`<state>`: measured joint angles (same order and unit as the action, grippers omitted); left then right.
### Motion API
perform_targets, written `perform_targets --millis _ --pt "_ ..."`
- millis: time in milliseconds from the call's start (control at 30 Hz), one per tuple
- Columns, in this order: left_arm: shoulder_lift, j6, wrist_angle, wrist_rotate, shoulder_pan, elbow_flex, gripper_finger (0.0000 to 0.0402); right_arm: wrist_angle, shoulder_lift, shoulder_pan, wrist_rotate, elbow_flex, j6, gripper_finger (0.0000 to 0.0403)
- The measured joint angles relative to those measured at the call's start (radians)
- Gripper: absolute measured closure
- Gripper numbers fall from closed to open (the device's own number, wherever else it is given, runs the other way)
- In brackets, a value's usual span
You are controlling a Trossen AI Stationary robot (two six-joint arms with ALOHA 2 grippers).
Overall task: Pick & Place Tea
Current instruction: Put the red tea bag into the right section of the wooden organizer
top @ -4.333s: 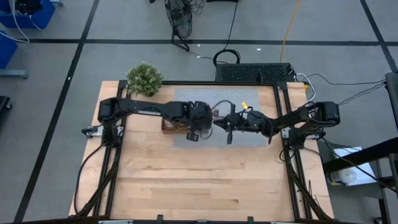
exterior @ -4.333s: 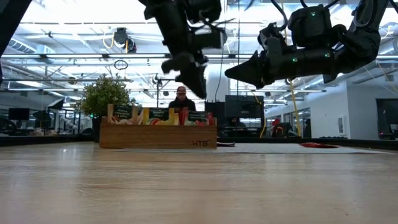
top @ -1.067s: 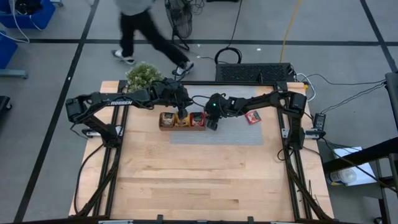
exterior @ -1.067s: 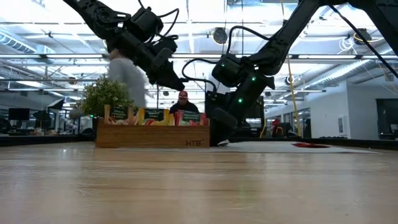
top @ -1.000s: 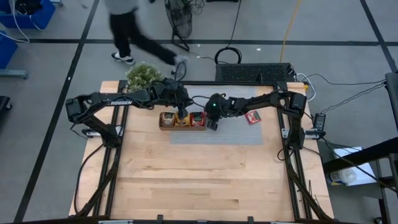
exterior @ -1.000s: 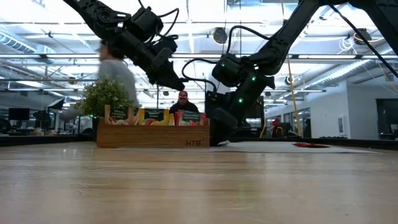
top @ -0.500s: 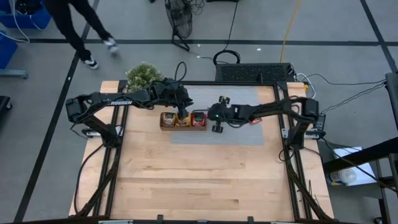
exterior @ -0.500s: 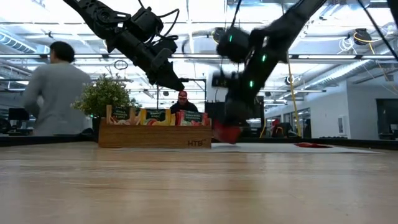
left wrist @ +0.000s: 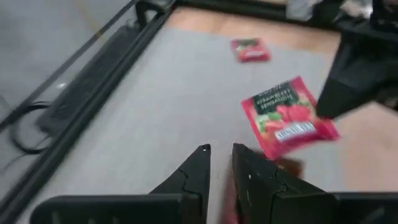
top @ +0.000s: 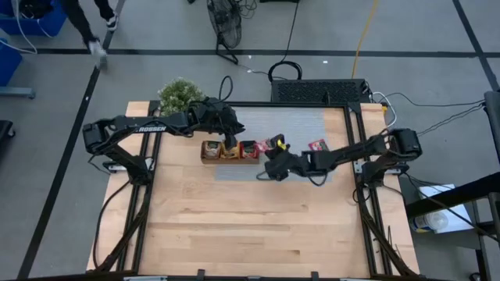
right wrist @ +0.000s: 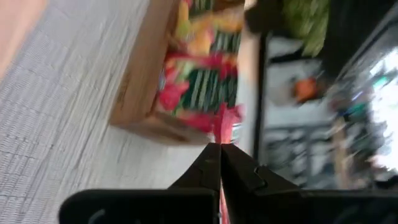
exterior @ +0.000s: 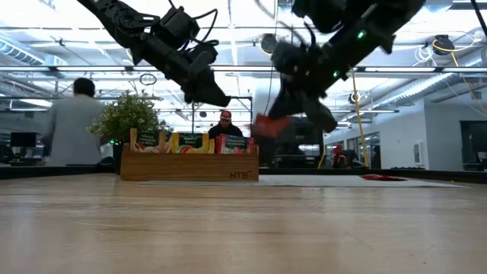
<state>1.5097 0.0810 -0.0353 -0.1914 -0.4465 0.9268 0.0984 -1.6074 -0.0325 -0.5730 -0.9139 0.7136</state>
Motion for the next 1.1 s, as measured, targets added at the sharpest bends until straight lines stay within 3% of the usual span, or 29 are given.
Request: perform_targets --millis 233,367,700,1100 --pt "0.010 -0.182 -0.091 -0.244 -0.005 0.000 0.0324 0.226 -0.001 -0.107 -0.107 0.052 0.272 0.0403" --pt "0.010 -0.274 -0.141 -0.360 -0.006 0.001 0.0294 0.364 -0.002 -0.160 -0.140 0.083 0.417 0.0403" --pt "0.060 -0.419 -0.224 -0.339 0.052 0.004 0.0184 0.570 -0.001 -0.200 -0.136 0.097 0.651 0.0403" --pt "0.090 -0.462 -0.314 -0.420 0.096 0.000 0.0172 0.565 -0.001 -0.184 -0.132 0.097 0.659 0.0403"
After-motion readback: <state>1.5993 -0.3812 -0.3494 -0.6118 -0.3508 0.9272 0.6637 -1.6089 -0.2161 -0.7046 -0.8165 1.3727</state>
